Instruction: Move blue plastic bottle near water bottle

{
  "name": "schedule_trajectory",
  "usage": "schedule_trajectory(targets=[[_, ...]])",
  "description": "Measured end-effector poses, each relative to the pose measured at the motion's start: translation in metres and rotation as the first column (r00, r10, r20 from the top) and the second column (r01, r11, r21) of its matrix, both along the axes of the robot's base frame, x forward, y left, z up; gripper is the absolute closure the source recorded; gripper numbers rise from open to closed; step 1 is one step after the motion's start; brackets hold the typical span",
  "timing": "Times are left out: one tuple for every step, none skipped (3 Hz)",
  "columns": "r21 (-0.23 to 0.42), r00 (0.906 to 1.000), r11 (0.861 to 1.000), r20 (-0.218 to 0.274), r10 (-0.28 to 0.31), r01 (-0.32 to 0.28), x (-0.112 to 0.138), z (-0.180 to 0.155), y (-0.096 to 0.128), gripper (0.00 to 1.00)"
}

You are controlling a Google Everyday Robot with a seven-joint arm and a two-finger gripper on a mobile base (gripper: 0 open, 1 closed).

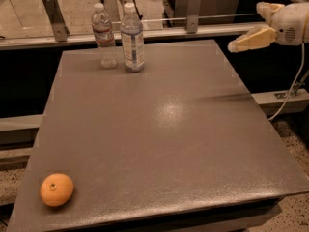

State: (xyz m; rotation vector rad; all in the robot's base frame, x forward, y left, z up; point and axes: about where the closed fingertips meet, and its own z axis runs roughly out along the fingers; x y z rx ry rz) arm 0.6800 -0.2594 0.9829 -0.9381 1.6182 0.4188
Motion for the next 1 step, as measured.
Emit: schedule_trajectory(targets=[[-0.001, 1.0000, 1.000, -0.001, -0.008, 0.008, -0.0017, -0.0002, -0.0052, 0.00]])
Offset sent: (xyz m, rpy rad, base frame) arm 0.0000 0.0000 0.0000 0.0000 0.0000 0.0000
